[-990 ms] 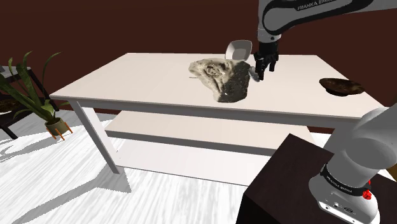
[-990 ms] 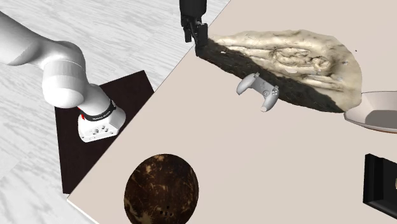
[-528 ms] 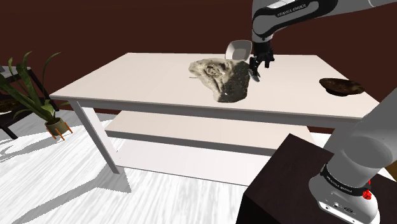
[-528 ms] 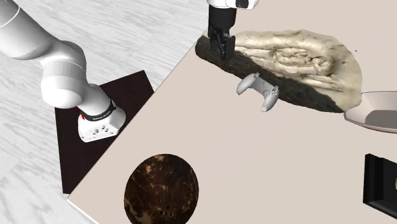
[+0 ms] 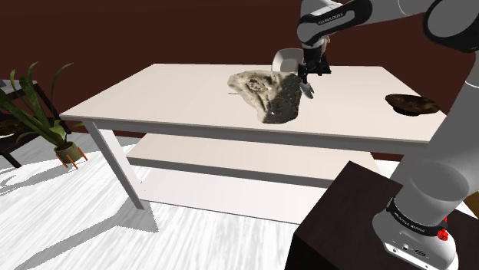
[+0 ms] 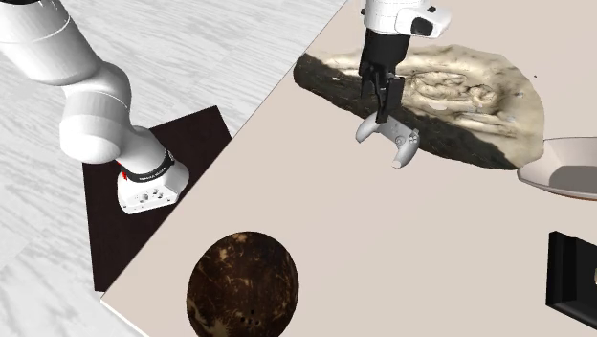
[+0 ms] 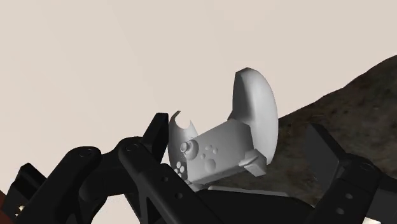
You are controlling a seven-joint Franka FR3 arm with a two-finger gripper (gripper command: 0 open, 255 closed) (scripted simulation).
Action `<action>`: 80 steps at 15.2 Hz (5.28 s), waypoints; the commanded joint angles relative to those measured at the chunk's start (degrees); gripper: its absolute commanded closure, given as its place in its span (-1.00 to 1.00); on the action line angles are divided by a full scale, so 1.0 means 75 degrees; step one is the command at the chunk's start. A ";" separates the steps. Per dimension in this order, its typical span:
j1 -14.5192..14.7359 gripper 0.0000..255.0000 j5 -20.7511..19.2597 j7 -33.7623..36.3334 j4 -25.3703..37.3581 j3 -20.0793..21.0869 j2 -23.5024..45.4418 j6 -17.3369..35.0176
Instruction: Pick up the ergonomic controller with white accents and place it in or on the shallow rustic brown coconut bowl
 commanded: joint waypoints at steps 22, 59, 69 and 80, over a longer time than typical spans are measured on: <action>-0.0459 1.00 0.0081 0.0118 0.1259 -0.0335 0.1642 0.0635; -0.1363 1.00 0.2591 -0.1924 0.0631 0.0143 0.1667 0.0022; -0.1370 1.00 0.2545 -0.1870 0.1181 0.0125 0.1473 -0.0719; -0.1390 1.00 0.2515 -0.1800 0.2167 0.0111 0.1370 -0.1805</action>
